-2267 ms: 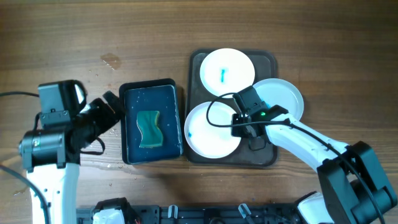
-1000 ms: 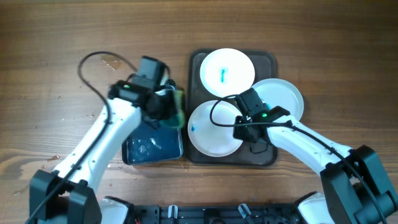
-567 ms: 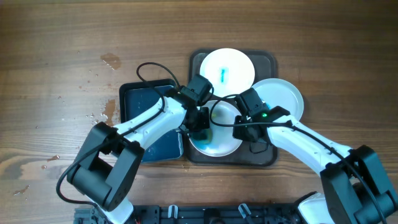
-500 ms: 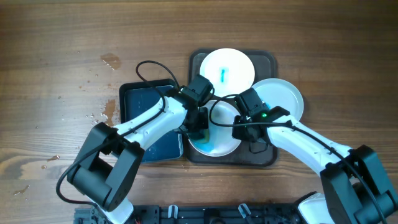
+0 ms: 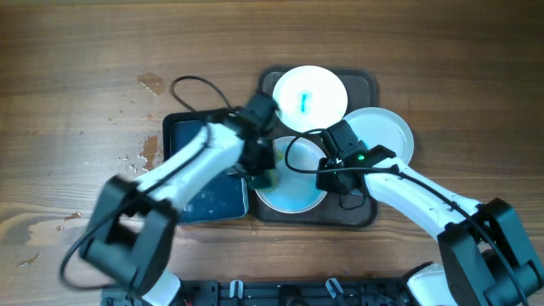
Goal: Clean dirty plates on tray and stack at the side
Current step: 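Scrub the held plate with the sponge using the left gripper, then return the sponge to the basin with the left gripper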
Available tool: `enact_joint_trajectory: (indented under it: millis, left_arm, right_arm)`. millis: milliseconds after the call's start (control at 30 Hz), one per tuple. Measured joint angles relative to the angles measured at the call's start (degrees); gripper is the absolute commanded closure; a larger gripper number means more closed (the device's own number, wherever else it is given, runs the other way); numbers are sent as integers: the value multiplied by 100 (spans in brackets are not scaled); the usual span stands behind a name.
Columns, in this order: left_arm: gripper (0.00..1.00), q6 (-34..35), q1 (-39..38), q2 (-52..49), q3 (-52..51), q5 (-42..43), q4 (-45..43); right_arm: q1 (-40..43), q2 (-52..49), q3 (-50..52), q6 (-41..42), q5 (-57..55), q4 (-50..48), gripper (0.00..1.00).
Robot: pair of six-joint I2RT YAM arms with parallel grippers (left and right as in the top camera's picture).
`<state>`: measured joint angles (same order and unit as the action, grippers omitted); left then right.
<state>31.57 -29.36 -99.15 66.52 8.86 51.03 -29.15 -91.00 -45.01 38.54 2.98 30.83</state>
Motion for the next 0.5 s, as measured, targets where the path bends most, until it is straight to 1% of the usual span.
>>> enact_joint_trajectory:
  millis: [67, 100, 200, 233, 267, 300, 333, 367, 433, 467, 500]
  left_arm:
    - [96, -162, 793, 667, 9, 107, 356]
    - [96, -227, 1241, 927, 39, -7, 483]
    - [96, -304, 2149, 1097, 24, -564, 691]
    - [96, -306, 2288, 1093, -28, -654, 647]
    - [96, -302, 2389, 1095, -269, -761, 411]
    - [95, -299, 2391, 1084, -518, -798, 258]
    - [85, -297, 2387, 1086, -866, -817, -17]
    - [80, -289, 2387, 1067, -1069, -822, -98]
    - [60, -225, 2409, 1064, -1241, -778, -122]
    - [50, -232, 2461, 1069, -1241, -680, -153]
    - [46, -214, 2540, 1080, -1241, -516, -131]
  right_arm:
    - [0, 0, 17, -90, -7, -68, 96]
    - [0, 0, 37, -136, -24, -157, 96]
    - [11, 0, 74, -570, -136, -472, 96]
    - [13, 0, 74, -662, -175, -518, 96]
    - [13, 0, 74, -763, -197, -516, 96]
    - [13, 7, 35, -802, -195, -264, 96]
    - [11, 28, -26, -826, -192, 26, 96]
    - [11, 39, -175, -833, -192, 501, 96]
    - [17, 146, -708, -890, -197, 1421, 96]
    - [17, 166, -776, -907, -197, 1523, 96]
    - [17, 232, -1303, -1021, -197, 1991, 96]
